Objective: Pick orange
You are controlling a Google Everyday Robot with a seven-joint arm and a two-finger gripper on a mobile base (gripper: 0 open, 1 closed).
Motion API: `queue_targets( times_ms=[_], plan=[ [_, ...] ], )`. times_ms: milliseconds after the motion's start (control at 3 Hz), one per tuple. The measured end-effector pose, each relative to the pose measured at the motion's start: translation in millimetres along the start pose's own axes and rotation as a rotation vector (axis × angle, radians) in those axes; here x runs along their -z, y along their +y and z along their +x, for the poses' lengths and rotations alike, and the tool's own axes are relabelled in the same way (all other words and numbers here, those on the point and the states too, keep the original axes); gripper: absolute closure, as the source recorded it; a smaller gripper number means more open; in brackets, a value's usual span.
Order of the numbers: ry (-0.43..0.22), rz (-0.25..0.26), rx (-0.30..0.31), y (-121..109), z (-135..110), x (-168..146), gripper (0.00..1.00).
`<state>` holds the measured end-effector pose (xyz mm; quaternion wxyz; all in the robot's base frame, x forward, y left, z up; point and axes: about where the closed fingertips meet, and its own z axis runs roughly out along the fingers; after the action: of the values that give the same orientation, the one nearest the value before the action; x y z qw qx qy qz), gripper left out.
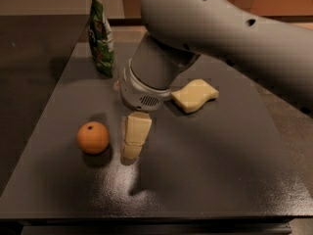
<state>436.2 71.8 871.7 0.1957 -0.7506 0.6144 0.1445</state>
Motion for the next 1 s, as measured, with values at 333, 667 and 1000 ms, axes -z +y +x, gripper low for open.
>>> queue_targets(
  times_ms=[333, 667, 1000],
  plan=[
    [-0.013, -0.015, 0.019, 5.1, -12.7, -15.7, 0.00],
    [-0.015, -0.037, 0.035, 11.7, -20.9, -29.3, 0.00],
    [-0.014, -0.051, 0.053, 14.8, -30.7, -37.9, 0.00]
  ],
)
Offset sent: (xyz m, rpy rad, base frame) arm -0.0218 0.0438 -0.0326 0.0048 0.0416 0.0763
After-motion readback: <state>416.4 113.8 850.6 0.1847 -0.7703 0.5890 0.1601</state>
